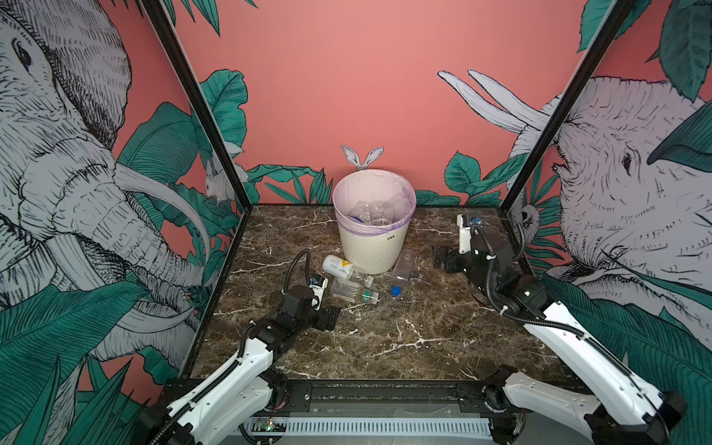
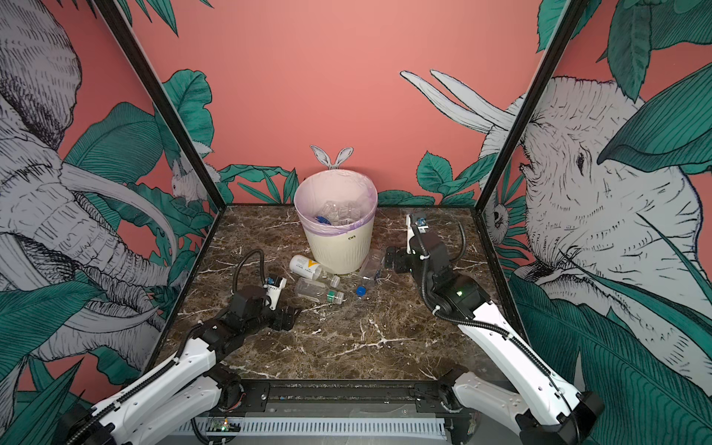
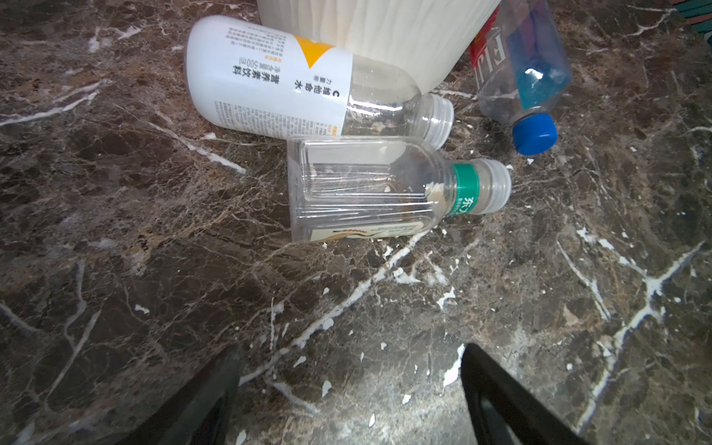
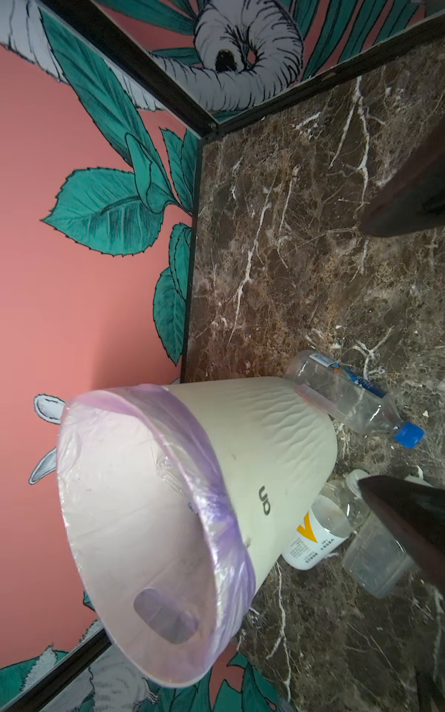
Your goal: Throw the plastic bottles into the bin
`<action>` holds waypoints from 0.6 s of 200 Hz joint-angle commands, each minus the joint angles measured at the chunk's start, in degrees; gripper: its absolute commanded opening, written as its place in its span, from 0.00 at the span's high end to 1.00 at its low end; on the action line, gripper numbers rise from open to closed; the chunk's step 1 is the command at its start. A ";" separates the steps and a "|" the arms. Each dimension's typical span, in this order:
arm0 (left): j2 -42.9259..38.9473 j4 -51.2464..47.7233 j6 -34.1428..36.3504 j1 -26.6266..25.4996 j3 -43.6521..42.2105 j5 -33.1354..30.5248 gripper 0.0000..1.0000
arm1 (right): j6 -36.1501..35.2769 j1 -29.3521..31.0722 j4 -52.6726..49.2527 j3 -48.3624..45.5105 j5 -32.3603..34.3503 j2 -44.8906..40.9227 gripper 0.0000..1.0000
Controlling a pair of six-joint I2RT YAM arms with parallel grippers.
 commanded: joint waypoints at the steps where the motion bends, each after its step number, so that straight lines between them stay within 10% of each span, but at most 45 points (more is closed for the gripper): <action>1: 1.36 -1.15 -0.02 -0.19 3.97 -0.18 0.09 | 2.64 -0.61 -2.13 -7.24 2.40 -4.11 0.01; 120: 18.32 5.49 0.32 -0.12 12.33 3.19 0.08 | 10.44 -3.87 -6.40 -30.95 1.73 -23.38 0.01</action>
